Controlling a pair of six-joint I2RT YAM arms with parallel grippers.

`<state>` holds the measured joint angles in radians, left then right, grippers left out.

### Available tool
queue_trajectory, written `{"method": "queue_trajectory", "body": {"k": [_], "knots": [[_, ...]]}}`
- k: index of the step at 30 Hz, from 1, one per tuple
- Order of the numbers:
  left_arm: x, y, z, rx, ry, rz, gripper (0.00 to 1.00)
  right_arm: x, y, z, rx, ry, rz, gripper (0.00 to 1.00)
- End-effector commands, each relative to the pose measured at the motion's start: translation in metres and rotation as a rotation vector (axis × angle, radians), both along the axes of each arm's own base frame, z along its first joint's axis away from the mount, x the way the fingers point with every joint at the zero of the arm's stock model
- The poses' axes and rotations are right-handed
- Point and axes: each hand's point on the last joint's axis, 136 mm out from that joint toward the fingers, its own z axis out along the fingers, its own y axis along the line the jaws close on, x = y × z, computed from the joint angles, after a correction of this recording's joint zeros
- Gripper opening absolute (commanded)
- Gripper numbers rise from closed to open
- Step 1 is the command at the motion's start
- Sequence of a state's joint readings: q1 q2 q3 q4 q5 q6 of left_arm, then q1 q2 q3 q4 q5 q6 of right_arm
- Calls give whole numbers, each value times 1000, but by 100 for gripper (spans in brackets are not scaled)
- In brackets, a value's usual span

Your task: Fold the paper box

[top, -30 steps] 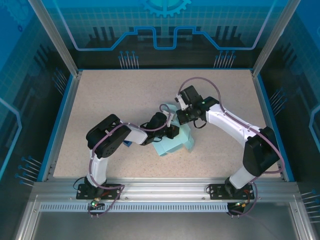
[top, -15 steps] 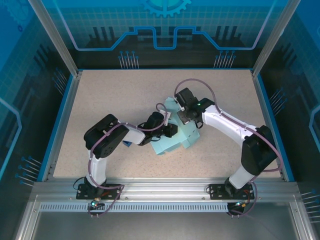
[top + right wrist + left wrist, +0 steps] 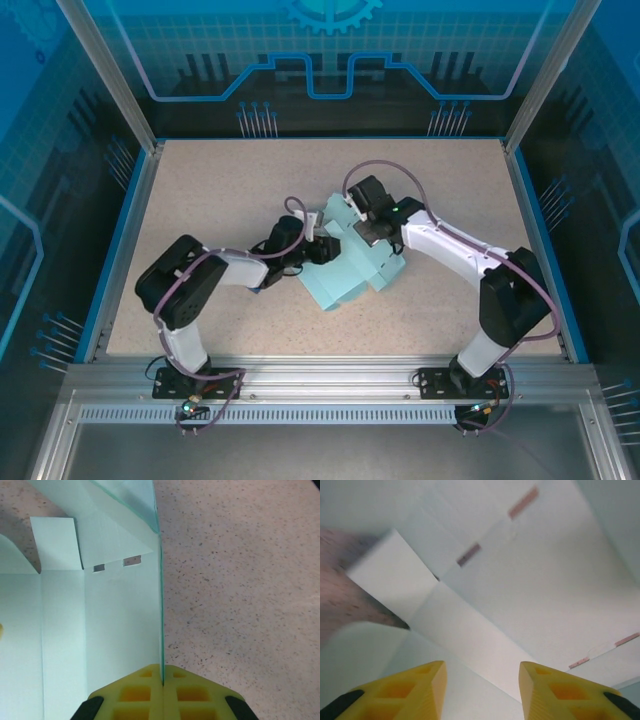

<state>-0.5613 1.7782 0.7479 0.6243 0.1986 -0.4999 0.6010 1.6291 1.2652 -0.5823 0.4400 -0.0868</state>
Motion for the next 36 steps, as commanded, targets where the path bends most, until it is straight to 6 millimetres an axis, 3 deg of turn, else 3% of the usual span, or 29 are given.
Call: {"method": "queue_trajectory", "body": {"k": [1, 5, 10, 21, 36], "knots": [[-3, 12, 28, 7, -59, -20, 46, -9, 10, 15, 109, 37, 122, 0], [-6, 17, 37, 105, -100, -81, 49, -10, 5, 24, 202, 86, 135, 0], [-3, 14, 32, 181, -108, -136, 50, -7, -3, 29, 272, 133, 113, 0], [3, -3, 28, 305, -193, -255, 54, -4, -9, 32, 358, 207, 82, 0], [33, 1, 19, 423, -241, -289, 58, -4, -10, 30, 382, 233, 78, 0]]}}
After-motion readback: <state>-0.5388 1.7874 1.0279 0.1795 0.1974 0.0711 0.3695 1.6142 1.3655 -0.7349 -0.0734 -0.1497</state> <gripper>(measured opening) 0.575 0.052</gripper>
